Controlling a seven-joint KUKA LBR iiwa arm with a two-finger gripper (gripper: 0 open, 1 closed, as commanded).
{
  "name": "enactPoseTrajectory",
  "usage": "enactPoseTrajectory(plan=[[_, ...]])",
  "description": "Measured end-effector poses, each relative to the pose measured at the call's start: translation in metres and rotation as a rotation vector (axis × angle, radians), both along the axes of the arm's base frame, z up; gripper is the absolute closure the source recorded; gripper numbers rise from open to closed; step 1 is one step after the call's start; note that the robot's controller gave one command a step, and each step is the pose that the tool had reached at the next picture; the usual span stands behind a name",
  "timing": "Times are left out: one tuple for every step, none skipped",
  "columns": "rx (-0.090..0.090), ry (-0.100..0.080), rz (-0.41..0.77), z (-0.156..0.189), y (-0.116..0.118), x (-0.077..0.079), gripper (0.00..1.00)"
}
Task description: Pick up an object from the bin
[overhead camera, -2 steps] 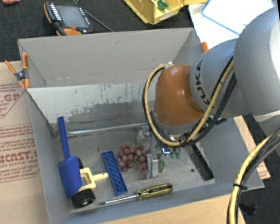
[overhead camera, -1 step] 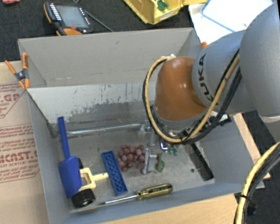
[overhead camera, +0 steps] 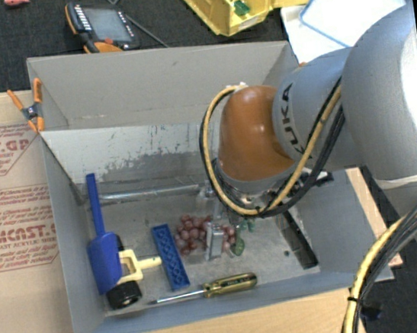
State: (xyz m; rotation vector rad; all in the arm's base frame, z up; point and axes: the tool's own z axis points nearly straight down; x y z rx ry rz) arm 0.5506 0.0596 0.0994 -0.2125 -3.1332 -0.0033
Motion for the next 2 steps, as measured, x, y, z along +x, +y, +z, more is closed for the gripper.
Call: enactPoseTrajectory(plan=[[0.002,-0.008,-0.253,-0.0304,-0.0011,-0.0087,0.00],[0.000,-0.005,-0.216,-0.0290,0.0018,-0.0127,1.00]])
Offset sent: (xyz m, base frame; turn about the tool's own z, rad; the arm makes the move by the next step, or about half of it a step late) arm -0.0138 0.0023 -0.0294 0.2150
